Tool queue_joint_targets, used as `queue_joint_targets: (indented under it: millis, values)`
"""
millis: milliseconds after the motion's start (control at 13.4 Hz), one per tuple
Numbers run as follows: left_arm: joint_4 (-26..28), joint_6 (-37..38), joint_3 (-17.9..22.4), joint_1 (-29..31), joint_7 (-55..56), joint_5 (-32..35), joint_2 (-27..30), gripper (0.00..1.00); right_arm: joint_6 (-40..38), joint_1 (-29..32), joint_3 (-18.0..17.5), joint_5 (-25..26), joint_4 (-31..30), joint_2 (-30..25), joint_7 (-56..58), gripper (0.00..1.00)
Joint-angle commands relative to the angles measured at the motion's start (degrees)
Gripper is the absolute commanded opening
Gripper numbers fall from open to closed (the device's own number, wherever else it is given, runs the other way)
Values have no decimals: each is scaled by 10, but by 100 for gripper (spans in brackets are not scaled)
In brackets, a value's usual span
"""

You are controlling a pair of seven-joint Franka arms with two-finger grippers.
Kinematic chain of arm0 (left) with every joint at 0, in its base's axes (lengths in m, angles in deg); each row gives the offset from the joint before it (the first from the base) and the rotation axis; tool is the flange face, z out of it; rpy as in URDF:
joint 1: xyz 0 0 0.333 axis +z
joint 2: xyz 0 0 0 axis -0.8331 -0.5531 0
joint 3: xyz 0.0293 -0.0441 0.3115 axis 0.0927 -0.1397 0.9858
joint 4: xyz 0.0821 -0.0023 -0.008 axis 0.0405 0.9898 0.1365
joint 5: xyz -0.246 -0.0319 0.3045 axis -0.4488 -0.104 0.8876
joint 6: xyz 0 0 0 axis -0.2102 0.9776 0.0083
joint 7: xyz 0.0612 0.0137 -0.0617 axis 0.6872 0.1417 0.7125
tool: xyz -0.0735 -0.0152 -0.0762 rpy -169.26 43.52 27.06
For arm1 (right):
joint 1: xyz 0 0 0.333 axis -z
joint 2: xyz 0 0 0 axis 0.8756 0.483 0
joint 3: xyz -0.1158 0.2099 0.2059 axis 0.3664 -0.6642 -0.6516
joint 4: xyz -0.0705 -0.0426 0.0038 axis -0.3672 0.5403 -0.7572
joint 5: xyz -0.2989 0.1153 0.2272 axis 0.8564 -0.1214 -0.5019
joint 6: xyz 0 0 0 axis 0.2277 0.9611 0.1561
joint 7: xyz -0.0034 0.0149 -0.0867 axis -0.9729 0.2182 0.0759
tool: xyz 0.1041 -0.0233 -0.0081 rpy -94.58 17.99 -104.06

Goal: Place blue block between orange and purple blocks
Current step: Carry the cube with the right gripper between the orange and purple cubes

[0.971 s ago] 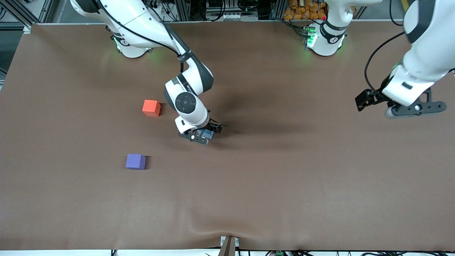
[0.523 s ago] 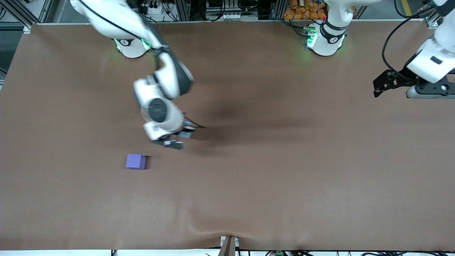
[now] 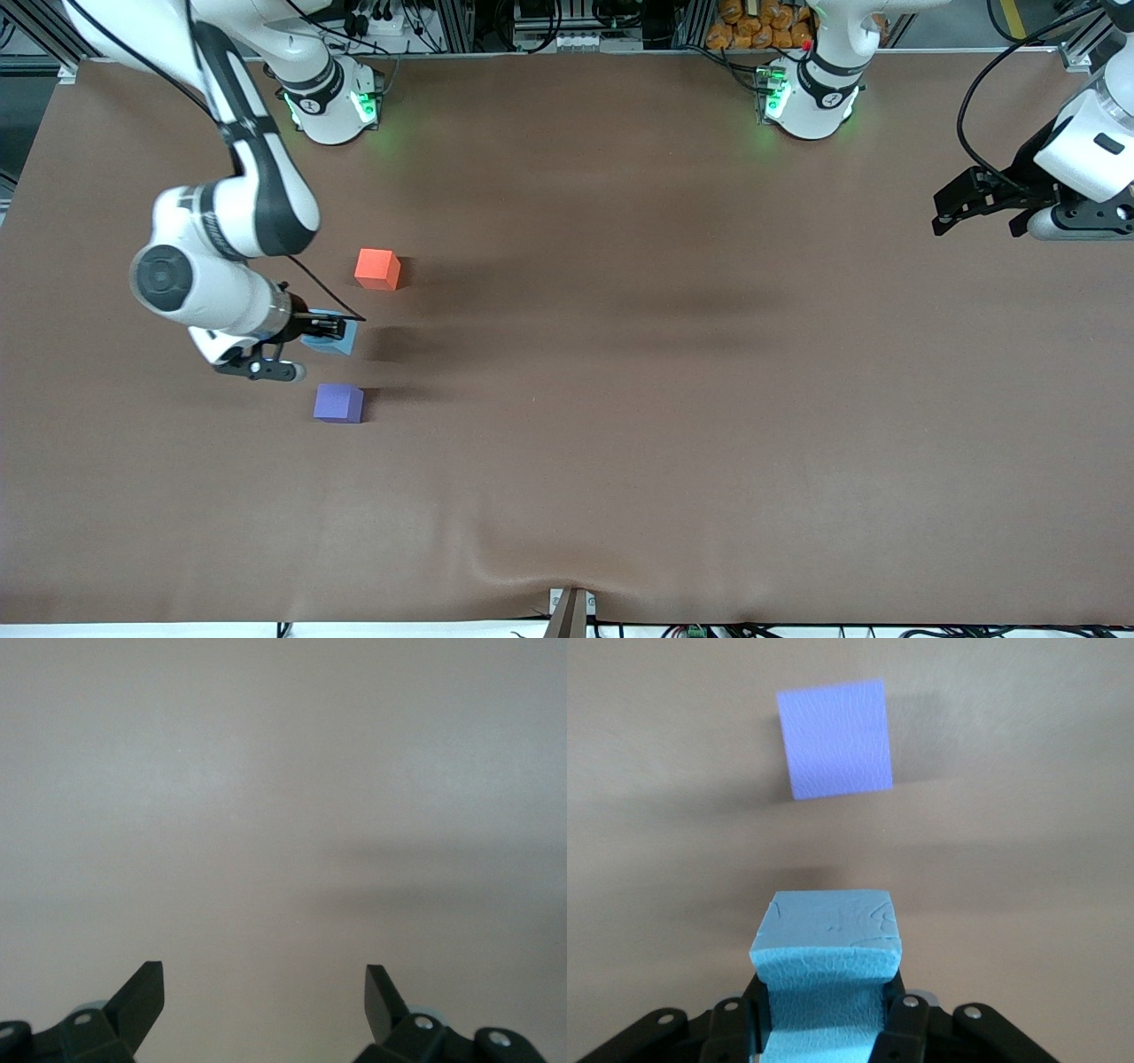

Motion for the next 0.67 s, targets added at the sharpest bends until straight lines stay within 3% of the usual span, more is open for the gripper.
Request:
queue_joint_targets:
  millis: [0, 598]
  values:
    - [-7, 15, -6, 3, 26, -7, 7, 100, 73, 0, -10, -1, -66, -18, -1, 0]
    - [-6, 18, -4, 22, 30, -6, 6, 100, 158, -1, -10, -1, -80, 45, -2, 0]
